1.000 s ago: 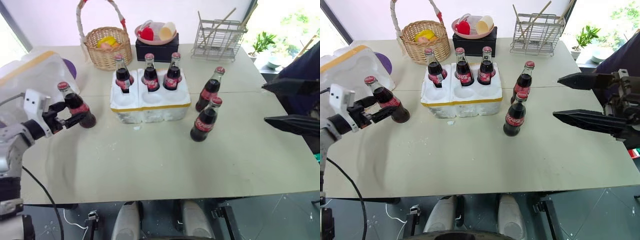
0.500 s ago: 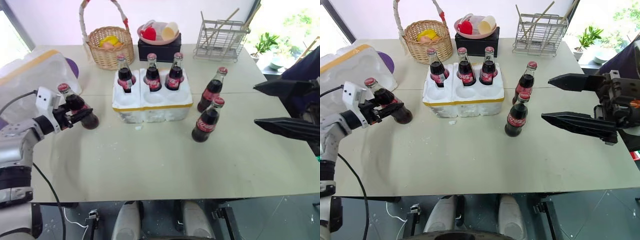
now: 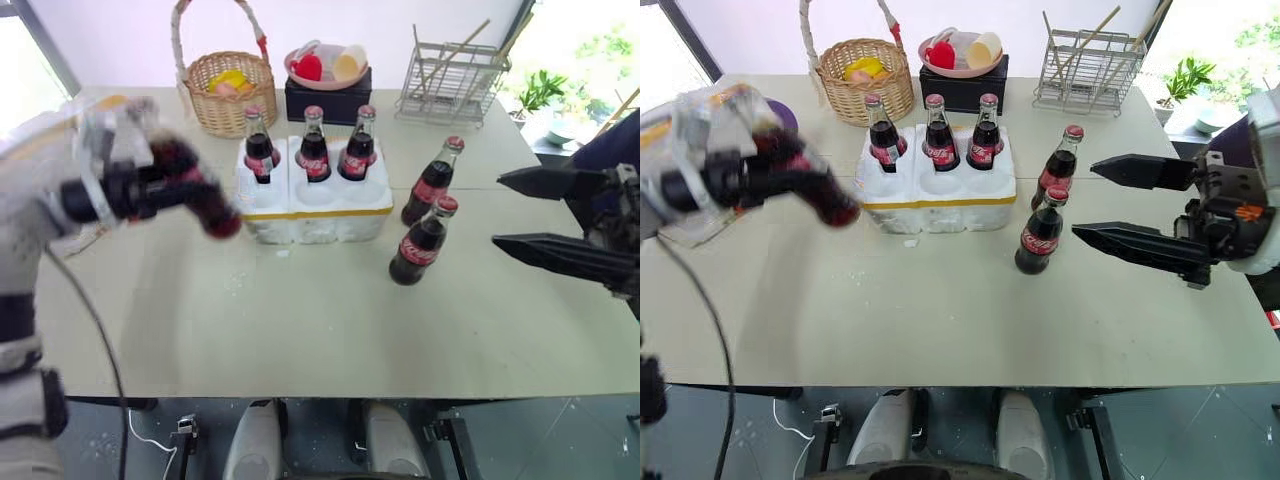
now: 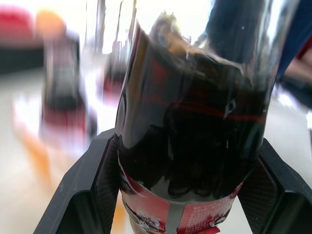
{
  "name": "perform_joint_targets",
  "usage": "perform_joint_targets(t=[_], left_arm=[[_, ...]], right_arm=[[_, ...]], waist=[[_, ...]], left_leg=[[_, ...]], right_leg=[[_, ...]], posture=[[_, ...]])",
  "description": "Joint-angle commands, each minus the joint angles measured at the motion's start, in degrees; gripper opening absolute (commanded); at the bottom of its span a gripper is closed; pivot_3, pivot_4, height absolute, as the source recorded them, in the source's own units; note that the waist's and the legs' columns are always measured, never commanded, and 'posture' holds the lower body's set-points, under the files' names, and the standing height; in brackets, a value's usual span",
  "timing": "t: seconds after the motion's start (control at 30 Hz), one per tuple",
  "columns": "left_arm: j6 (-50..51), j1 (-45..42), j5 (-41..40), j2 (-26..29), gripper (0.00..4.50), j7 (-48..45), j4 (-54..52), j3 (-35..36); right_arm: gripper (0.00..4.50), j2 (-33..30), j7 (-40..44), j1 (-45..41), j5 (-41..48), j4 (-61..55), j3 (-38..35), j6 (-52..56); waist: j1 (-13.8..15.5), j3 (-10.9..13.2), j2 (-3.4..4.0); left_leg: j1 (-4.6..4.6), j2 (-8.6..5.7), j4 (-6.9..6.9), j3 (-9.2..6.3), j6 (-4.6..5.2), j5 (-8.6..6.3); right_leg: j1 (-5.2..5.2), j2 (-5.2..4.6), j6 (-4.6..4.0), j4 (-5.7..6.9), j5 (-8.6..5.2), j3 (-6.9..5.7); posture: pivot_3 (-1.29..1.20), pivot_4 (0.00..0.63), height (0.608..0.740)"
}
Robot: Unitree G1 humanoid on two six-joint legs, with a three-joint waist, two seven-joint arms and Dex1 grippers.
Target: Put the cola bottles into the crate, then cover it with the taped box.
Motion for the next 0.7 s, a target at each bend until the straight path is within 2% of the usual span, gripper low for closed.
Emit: perform_joint_targets(t=[0.03,0.13,0.3,0.47,0.7], left_arm=[[-5.29,-5.92,3.96,-2.86,2.64,-1.19,8.12,-3.04],[-11.50,-10.50,9.19,-6.27,2.64,-2.84,15.77,-7.03],[-20.95,-12.81,16.86,-8.54,2.64,-7.04,24.53,-12.29],[-28.79,-12.54,22.70,-10.31,2.64,-7.36,27.45,-15.03],[-30.64,-11.43,24.84,-12.81,2.64,-6.68,27.96,-14.92]], right_arm=[[4.50,1.15,-0.78,1.98,-1.60,-2.02,-1.64,-1.65],[4.50,2.64,-2.30,3.68,-1.07,-3.38,-2.08,-2.26],[4.50,4.12,-4.89,5.82,-0.25,-4.78,-3.90,-2.44],[4.50,4.84,-5.56,8.39,-1.94,-5.82,-4.36,-3.40],[4.50,4.91,-5.64,8.79,-3.85,-4.57,-2.49,-5.12]], waist=[[-0.39,-0.02,0.04],[-0.68,0.00,0.00],[-0.73,0.05,-0.12],[-0.66,0.05,-0.10],[-0.70,0.06,-0.12]], left_leg=[[0.04,-0.01,0.00,0.00,0.05,-0.02],[0.03,-0.01,-0.04,-0.09,0.06,-0.01],[-0.01,0.01,-0.03,-0.10,0.06,-0.01],[-0.02,0.00,-0.01,-0.10,0.06,-0.01],[-0.05,0.01,0.00,-0.12,0.06,-0.01]], right_leg=[[0.04,0.00,0.16,0.01,0.07,0.00],[0.03,0.05,0.20,0.07,0.08,-0.07],[-0.02,0.07,0.20,0.06,0.08,-0.07],[0.00,0.06,0.18,0.05,0.07,-0.05],[-0.03,0.07,0.19,0.06,0.08,-0.05]], posture=[[0.00,0.150,0.740],[0.00,0.150,0.740],[0.00,0.150,0.740],[0.00,0.150,0.740],[0.00,0.150,0.740]])
